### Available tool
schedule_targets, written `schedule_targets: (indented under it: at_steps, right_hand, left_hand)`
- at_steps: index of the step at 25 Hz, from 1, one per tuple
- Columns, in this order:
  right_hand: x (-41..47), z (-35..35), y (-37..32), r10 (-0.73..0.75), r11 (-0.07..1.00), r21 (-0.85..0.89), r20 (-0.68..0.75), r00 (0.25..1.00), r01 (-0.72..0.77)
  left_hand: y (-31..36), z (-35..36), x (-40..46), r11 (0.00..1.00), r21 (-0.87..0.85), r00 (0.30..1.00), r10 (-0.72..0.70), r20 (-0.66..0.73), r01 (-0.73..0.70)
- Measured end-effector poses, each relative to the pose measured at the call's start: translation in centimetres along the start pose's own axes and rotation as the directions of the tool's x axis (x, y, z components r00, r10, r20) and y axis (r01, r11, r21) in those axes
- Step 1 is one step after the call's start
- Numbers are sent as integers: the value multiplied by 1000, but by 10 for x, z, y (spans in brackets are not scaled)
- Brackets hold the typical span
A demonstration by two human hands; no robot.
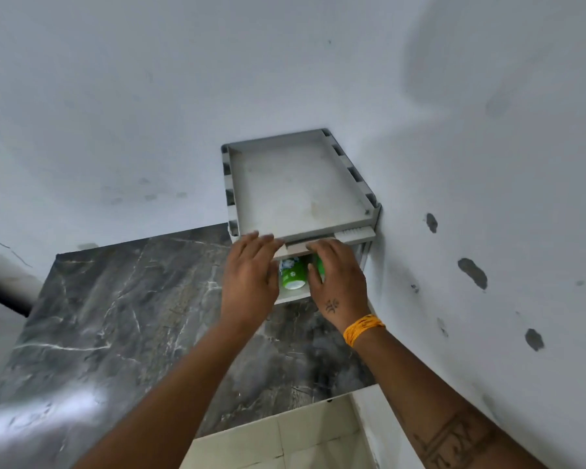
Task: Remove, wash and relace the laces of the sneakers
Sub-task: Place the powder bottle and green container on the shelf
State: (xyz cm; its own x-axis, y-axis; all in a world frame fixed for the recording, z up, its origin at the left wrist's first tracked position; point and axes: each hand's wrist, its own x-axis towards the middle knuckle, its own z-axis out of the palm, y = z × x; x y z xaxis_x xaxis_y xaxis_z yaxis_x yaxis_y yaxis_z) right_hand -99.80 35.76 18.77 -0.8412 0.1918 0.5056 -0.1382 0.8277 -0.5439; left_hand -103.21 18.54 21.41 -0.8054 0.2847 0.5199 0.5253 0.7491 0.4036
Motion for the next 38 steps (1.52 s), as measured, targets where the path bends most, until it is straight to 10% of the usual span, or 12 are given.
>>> schedule_targets:
  at_steps: [6,18,38]
  right_hand:
    - [31,5,-16,-47,970,-215,284,958,111]
    - [1,-39,-30,5,954,-267,471,882,137]
    - [-82,-6,9,212,955,-298,685,697,3]
  left_hand:
    - [-42,-8,45,976,213,971,-10,239,-42]
    - [-50,-13,53,966,254,958,-30,286,-45]
    - [-49,7,40,987,150,992,30,120,-48]
